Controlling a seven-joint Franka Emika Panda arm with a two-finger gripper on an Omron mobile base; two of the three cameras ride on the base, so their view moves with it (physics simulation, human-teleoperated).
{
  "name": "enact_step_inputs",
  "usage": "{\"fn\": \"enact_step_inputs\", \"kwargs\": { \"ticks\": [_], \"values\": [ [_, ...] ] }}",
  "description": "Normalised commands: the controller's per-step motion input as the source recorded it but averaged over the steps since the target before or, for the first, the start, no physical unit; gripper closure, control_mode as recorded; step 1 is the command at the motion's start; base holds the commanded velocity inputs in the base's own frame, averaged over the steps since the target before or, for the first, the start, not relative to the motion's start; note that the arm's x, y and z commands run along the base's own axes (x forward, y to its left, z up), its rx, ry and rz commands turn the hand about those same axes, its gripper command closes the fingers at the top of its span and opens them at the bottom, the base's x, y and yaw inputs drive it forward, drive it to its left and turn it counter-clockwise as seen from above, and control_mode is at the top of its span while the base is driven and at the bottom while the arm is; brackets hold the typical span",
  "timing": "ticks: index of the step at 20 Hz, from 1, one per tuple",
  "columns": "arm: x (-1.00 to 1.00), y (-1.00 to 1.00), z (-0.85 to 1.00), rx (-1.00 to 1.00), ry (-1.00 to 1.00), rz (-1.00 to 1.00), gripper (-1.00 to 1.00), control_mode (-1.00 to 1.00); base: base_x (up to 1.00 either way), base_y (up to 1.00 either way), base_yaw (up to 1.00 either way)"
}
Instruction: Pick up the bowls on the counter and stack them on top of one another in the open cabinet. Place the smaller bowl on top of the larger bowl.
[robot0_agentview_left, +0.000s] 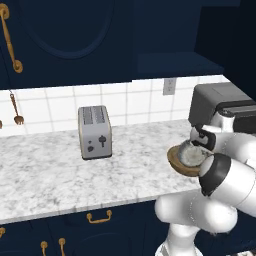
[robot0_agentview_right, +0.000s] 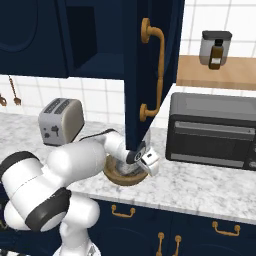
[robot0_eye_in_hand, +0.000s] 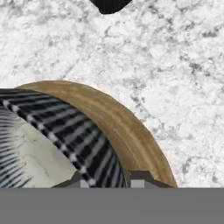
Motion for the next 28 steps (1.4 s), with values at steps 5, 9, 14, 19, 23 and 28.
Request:
{"fn": "enact_step_inputs", "kwargs": {
  "ticks": [5, 9, 14, 19, 23, 28],
  "values": [
    [0.00, 0.12, 0.78, 0.01, -0.11, 0.00, -1.00, -1.00, 0.00, 0.00, 0.00],
    [-0.30, 0.83, 0.52, -0.03, -0.03, 0.14, -1.00, -1.00, 0.00, 0.00, 0.00],
    [-0.40, 1.00, -0.07, -0.18, 0.02, 0.36, -1.00, -1.00, 0.00, 0.00, 0.00],
    [-0.14, 0.82, -0.44, -0.37, 0.01, 0.32, -1.00, -1.00, 0.00, 0.00, 0.00],
    [0.03, 0.16, -0.63, -0.33, 0.00, 0.14, -1.00, -1.00, 0.00, 0.00, 0.00],
    [0.29, 0.04, -0.32, -0.17, 0.04, 0.07, -1.00, -1.00, 0.00, 0.00, 0.00]
  ]
}}
